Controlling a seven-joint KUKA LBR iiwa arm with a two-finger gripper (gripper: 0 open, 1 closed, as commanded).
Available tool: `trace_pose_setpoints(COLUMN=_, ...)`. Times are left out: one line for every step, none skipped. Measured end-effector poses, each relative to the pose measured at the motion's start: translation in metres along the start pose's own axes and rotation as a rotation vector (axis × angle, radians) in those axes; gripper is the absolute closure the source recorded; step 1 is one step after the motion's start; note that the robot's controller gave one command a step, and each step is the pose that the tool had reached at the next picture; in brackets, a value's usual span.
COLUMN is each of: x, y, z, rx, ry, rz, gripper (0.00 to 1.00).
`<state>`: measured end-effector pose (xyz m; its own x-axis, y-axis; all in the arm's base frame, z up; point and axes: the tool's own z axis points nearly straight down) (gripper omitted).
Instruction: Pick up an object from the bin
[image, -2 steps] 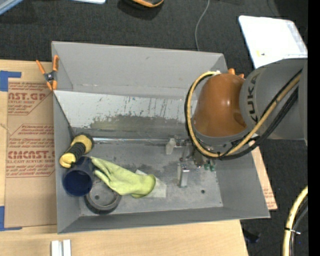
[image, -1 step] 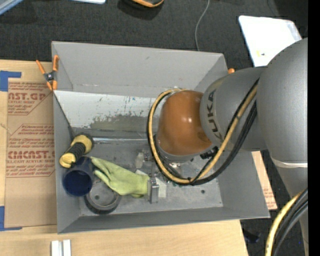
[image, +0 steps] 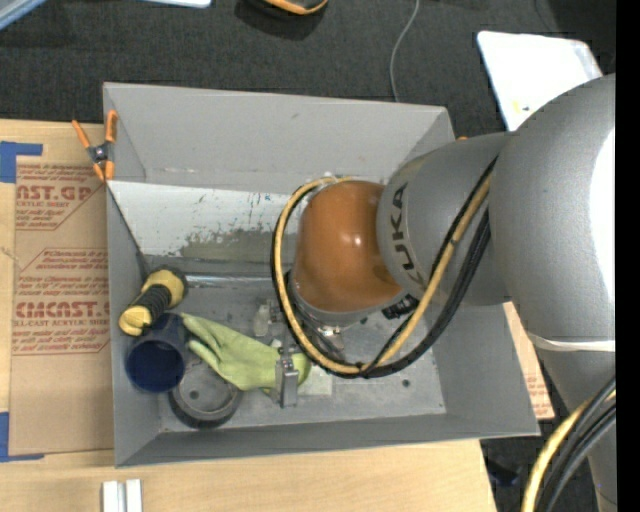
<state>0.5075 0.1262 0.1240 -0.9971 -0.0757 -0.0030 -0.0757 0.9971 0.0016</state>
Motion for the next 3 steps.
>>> trace_pose_setpoints(x=0.006, y=0.050, z=0.005, rx=-0.001, ry=0.004, rz=0.058, gripper=0.00)
trace_pose_setpoints(x=0.017, y=0.025, z=0.053, rx=-0.003, ry=0.006, rz=0.177, gripper=0.00)
trace_pose_setpoints(x=0.006, y=0.047, z=0.050, rx=-0.005, ry=0.004, rz=0.241, gripper=1.00)
